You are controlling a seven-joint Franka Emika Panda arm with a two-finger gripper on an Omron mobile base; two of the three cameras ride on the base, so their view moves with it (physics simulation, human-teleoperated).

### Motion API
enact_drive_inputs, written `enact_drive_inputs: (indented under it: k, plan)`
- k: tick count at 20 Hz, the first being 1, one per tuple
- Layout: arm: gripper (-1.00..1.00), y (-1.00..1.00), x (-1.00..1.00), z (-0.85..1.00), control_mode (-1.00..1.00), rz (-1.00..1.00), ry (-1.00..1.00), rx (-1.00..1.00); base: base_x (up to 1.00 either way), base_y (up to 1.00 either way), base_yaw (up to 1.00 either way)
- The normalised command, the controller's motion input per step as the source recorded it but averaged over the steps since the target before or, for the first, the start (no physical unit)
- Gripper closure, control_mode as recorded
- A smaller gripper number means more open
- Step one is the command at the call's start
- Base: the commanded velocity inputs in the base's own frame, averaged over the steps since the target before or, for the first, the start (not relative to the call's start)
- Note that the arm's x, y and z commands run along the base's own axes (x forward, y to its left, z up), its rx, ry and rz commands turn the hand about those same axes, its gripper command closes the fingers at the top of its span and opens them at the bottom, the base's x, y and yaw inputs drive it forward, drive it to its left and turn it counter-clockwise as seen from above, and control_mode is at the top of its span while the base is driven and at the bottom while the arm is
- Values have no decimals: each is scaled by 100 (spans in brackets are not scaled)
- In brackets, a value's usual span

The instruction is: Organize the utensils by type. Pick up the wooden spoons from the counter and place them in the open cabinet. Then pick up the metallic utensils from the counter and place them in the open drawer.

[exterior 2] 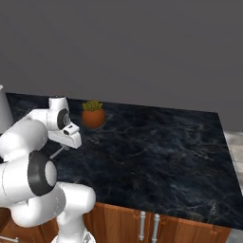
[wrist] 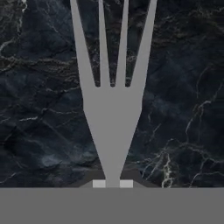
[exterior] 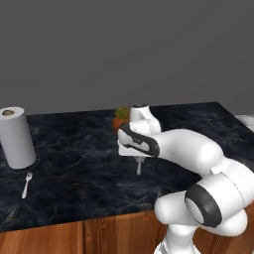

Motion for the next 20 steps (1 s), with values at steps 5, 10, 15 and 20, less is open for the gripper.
enact_drive_inputs:
  k: [5,10,15,20]
  plan:
    - [100,0,-34,51,-100,0,3,0,0,0,0]
    - [100,0,-20,12,-100,0,0,0,0,0,0]
    - [100,0,-11,0,-100,1,0,0,0,0,0]
    - [100,0,0,0,100,0,0,0,-47,2,61]
